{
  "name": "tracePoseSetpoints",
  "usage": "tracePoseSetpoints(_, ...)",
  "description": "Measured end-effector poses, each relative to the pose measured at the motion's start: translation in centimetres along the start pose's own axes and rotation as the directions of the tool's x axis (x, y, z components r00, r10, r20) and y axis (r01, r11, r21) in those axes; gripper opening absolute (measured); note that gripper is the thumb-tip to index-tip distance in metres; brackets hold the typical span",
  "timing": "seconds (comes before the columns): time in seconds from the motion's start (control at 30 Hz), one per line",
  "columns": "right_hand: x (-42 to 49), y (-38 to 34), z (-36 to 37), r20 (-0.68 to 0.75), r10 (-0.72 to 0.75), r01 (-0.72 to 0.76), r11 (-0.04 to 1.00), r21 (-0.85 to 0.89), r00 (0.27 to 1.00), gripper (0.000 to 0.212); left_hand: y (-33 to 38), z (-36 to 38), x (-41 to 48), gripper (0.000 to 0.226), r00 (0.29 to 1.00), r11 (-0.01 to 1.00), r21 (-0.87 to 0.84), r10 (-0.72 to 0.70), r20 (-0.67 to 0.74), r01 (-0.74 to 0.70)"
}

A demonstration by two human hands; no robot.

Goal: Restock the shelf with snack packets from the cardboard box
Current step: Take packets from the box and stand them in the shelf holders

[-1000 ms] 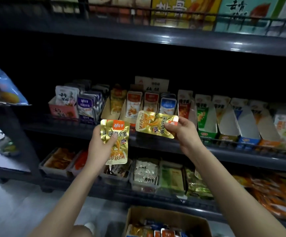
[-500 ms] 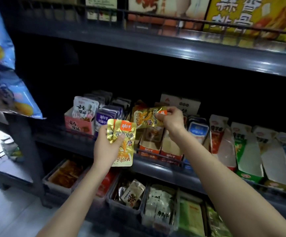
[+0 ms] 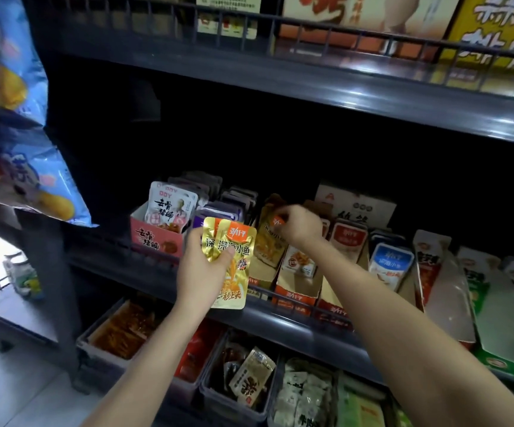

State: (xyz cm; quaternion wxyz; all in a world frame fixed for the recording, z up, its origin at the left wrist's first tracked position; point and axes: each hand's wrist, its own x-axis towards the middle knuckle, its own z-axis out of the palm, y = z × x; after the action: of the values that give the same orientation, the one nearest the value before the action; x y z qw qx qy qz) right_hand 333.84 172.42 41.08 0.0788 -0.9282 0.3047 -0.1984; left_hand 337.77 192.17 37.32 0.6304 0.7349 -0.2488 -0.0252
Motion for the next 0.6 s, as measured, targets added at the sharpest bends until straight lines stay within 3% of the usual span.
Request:
tracePoseSetpoints(0.17, 0.1, -0.2, 0.4, -0.022, -0.067, 0.065, 0.994, -0.091, 0.997, 0.041, -0.7, 0.0, -0.1, 0.050, 1.000, 0.997, -0.070, -0.019, 0.003, 0.019)
tracePoseSetpoints(0.6, 1.4, 0.7, 1.6, -0.085, -0.004, -0.008, 0.990, -0.140, 0.996, 0.028, -1.1, -0.2, -0.3, 0.057, 0.999, 0.994, -0.104, -0.037, 0.001, 0.037)
